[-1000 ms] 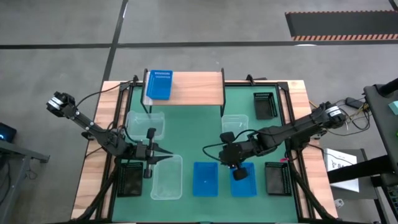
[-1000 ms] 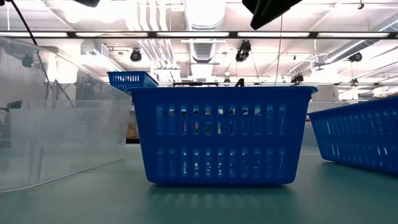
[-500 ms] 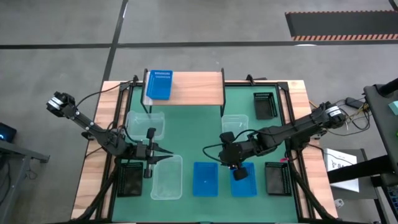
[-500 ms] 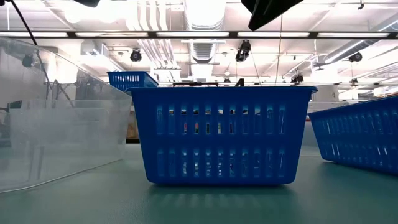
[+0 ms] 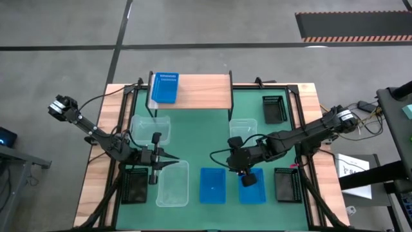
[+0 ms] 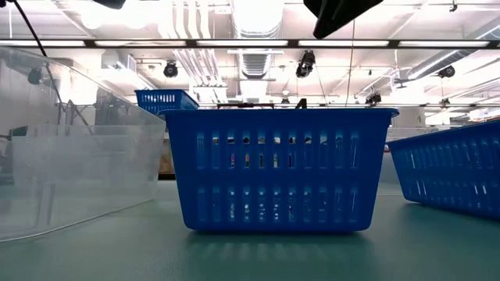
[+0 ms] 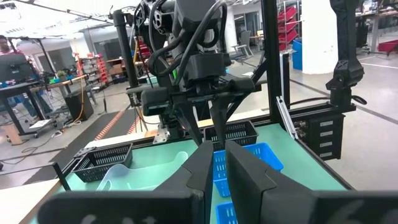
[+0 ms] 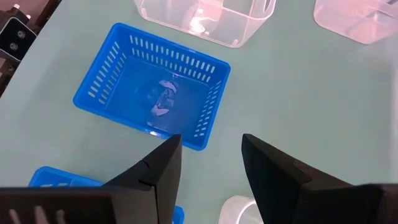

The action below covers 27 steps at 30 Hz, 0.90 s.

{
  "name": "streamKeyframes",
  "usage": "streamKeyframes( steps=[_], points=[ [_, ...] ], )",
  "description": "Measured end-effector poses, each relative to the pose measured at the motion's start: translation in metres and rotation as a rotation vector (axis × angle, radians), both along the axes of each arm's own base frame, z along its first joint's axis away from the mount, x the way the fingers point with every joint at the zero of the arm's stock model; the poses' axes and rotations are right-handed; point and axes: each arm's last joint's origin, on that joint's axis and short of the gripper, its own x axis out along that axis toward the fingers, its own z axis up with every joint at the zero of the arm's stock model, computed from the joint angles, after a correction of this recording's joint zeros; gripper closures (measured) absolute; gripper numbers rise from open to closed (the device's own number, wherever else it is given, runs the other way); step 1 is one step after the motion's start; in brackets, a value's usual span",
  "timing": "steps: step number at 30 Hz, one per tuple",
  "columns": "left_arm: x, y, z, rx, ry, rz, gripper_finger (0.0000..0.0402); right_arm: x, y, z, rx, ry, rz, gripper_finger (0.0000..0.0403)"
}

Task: Stack baskets on shelf by color
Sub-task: Put the top right transparent bin on the shelf

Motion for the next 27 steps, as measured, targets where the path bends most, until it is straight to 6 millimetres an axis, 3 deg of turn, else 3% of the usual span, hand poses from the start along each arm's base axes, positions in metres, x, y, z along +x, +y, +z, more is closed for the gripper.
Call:
streamKeyframes(
  steps=[9,22,27],
  points=[
    [0.000,0.000,0.002,-0.014,-0.022,0.000,0.0375,-0.009,0.001,-0.006,0.041,0.114,-0.088,0.0241],
    [0.000,0.000,0.002,-0.014,-0.022,0.000,0.0375,-0.031,0.026,-0.011,0.085,0.252,-0.174,0.0258],
    [0.000,0.000,0.003,-0.010,-0.024,0.000,0.0375,-0.035,0.025,-0.013,0.031,0.243,-0.268,0.0249]
  ],
)
